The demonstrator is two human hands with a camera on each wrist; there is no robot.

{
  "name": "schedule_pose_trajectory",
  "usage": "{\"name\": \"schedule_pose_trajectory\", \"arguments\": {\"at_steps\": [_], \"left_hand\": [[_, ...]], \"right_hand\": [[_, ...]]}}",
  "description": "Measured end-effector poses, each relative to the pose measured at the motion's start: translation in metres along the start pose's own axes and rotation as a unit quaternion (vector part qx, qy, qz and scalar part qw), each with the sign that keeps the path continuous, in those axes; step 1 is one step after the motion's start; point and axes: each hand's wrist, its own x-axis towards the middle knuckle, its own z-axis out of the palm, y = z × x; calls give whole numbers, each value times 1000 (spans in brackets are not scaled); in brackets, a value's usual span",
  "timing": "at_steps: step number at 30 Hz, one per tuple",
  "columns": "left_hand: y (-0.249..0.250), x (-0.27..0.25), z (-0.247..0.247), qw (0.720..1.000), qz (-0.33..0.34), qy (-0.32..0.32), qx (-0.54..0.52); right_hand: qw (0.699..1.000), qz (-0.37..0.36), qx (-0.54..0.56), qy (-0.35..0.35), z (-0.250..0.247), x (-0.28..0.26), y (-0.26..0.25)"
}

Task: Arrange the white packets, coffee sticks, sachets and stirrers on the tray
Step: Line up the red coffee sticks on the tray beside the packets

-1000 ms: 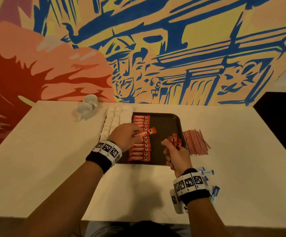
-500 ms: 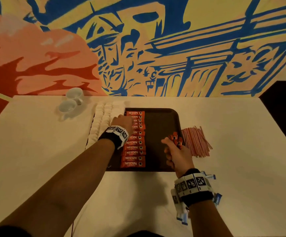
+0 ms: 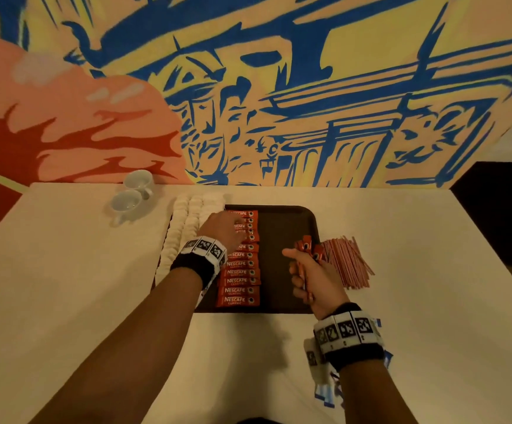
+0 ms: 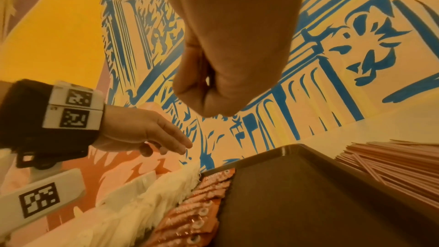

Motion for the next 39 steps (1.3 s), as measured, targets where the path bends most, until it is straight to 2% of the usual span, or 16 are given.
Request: {"name": "schedule_pose_trajectory", "arguments": {"at_steps": [4,12,17,21,26,28,31,35,37,39], "left_hand": [[12,-50,-24,990,17,40,-135],[13,-143,-32,938,73,-9,-338],[17,-180,-23,923,113,-15,-368],[20,-196,-25,922,100,17,-374],[20,-207,-39,916,68,118,-377],[20,-209,-44,922,54,162,-347],[21,-210,-51,934,55,233,-265],[23,-213,-49,927,82,293,-220],[18,-217,-42,914,86,296,-262],[12,-224,-32,891,75,248,-372]], "right_hand": [[993,4,73,-89,13,-22,-11],[988,-48,94,-110,35,-67,-12],[992,-72,85,-55,51,-82,-5],[990,-102,82,-49,60,-93,-3],[991,-125,44,-18,67,-104,-8],[991,-128,47,-13,67,-106,-13],[990,-129,39,-36,65,-109,-19],[987,-138,49,-62,53,-115,-11],[985,-144,63,-77,44,-115,0],[983,-158,47,-75,37,-114,12]]}}
